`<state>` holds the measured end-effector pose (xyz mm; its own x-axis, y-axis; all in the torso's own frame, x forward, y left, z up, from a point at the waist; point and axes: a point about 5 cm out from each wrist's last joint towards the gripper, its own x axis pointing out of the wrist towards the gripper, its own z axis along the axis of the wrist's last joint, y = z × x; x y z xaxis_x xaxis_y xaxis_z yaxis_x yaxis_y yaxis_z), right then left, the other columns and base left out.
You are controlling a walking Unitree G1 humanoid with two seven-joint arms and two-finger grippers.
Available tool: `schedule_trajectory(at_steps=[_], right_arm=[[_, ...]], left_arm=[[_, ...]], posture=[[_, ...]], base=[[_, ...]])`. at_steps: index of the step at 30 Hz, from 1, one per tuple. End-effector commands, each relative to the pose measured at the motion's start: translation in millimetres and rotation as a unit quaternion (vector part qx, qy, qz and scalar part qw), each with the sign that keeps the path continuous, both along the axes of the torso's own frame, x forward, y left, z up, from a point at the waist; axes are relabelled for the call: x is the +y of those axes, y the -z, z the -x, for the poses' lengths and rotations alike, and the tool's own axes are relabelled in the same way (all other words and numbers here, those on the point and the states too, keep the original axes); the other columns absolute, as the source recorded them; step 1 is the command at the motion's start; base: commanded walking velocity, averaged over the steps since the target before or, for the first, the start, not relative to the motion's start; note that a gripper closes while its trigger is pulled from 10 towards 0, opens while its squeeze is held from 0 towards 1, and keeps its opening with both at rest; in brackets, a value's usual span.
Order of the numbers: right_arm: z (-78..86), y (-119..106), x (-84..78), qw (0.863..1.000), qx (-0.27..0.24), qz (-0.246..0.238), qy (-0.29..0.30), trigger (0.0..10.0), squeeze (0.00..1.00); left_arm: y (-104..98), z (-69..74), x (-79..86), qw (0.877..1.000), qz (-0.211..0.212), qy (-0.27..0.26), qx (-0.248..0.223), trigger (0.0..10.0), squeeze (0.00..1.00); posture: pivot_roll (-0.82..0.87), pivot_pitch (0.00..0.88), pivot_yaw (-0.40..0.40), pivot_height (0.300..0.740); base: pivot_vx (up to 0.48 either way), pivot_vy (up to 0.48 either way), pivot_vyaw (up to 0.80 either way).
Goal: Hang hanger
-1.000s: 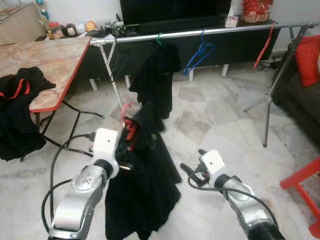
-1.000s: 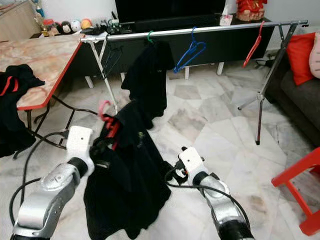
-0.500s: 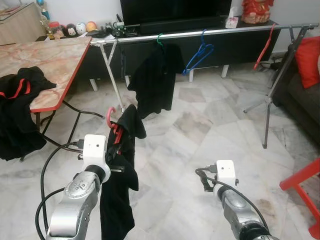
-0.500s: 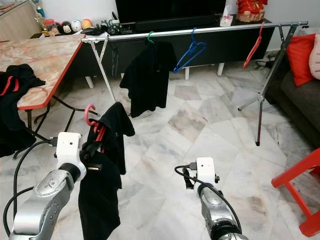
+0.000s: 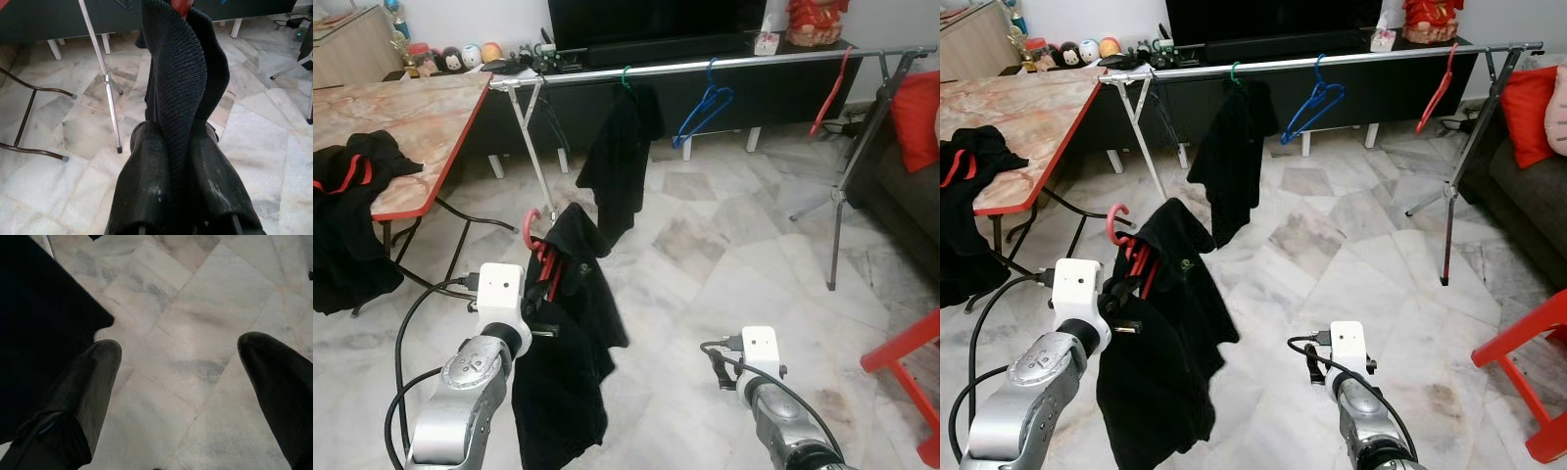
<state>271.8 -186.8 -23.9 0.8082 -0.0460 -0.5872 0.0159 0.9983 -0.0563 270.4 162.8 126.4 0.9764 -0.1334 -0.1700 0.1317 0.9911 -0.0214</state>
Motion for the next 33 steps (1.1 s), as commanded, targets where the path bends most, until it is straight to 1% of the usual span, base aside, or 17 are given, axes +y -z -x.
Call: schedule_trajectory(at_steps=[1, 9, 10, 12, 15, 16, 17, 19, 20, 22, 26, 28, 33], right_arm=[[0.1, 0.8, 2.3, 1.0, 0.003, -0.001, -0.006, 10.0, 1.0], [1.9, 3.1, 3.2, 1.0, 0.012, 0.003, -0.01, 10.0, 1.0], [26.5, 24.4, 4.2, 0.995, 0.087, 0.027, -0.039, 10.0, 0.0], [45.8, 38.0, 2.2, 0.988, 0.138, 0.043, -0.052, 10.0, 0.0], [59.0, 46.0, -0.4, 0.983, 0.166, 0.053, -0.057, 10.0, 0.0], [64.4, 49.0, -0.7, 0.981, 0.178, 0.054, -0.06, 8.4, 0.0], [70.4, 52.4, -1.1, 0.978, 0.191, 0.057, -0.063, 4.9, 0.0], [73.0, 53.8, -1.2, 0.977, 0.196, 0.059, -0.064, 4.9, 0.0], [74.9, 54.9, -0.6, 0.976, 0.199, 0.058, -0.064, 0.0, 0.0], [81.4, 59.0, 5.8, 0.974, 0.209, 0.054, -0.073, 0.0, 0.0], [86.4, 62.1, 12.6, 0.973, 0.213, 0.049, -0.069, 0.0, 0.0], [92.3, 65.4, 18.7, 0.972, 0.218, 0.046, -0.07, 0.0, 0.0], [97.7, 68.2, 26.4, 0.972, 0.22, 0.041, -0.073, 0.0, 0.0]], left_arm=[[-12.1, -0.6, 0.6, 0.999, 0.001, 0.0, -0.034, 10.0, 0.0], [-12.2, -0.8, 0.4, 0.999, 0.002, 0.0, -0.035, 10.0, 0.0], [-11.9, -1.1, -0.3, 0.999, 0.002, 0.001, -0.035, 10.0, 0.0], [-11.8, -1.2, -0.5, 0.999, 0.002, 0.001, -0.035, 10.0, 0.0], [-11.9, -1.0, -0.6, 0.999, 0.002, 0.001, -0.035, 10.0, 0.0], [-12.0, -0.9, -0.6, 0.999, 0.002, 0.002, -0.035, 10.0, 0.0], [-12.3, -0.8, -0.6, 0.999, 0.002, 0.002, -0.036, 10.0, 0.0], [-12.4, -0.8, -0.7, 0.999, 0.002, 0.003, -0.036, 10.0, 0.0], [-12.4, -0.8, -0.7, 0.999, 0.002, 0.003, -0.036, 10.0, 0.0], [-12.5, -0.8, -1.3, 0.999, 0.002, 0.004, -0.036, 10.0, 0.0], [-13.0, 0.0, -1.1, 0.999, 0.001, 0.005, -0.036, 10.0, 0.0], [-12.3, 0.1, -1.2, 0.999, 0.0, 0.006, -0.035, 10.0, 0.0], [-12.5, 0.0, -1.7, 0.999, -0.001, 0.008, -0.036, 10.0, 0.0]], posture=[[-0.02, 0.0, 0.069, 0.74], [-0.02, 0.0, 0.069, 0.74], [-0.02, 0.0, 0.07, 0.74], [-0.02, 0.0, 0.07, 0.74], [-0.02, 0.0, 0.069, 0.74], [-0.02, 0.0, 0.069, 0.74], [-0.02, 0.0, 0.069, 0.74], [-0.02, 0.0, 0.069, 0.74], [-0.02, 0.0, 0.069, 0.74], [-0.02, 0.0, 0.069, 0.74], [-0.01, 0.004, 0.073, 0.74], [-0.01, 0.006, 0.074, 0.74], [-0.01, 0.005, 0.074, 0.74]], base=[[0.0, 0.0, 0.0], [0.0, 0.0, 0.0], [0.0, 0.0, 0.0], [0.0, 0.0, 0.0], [0.0, 0.0, 0.0], [0.0, 0.0, 0.0], [0.0, 0.0, 0.0], [0.0, 0.0, 0.0], [0.0, 0.0, 0.0], [0.0, 0.0, 0.0], [0.0, 0.0, 0.0], [0.0, 0.0, 0.0], [0.0, 0.0, 0.0]])
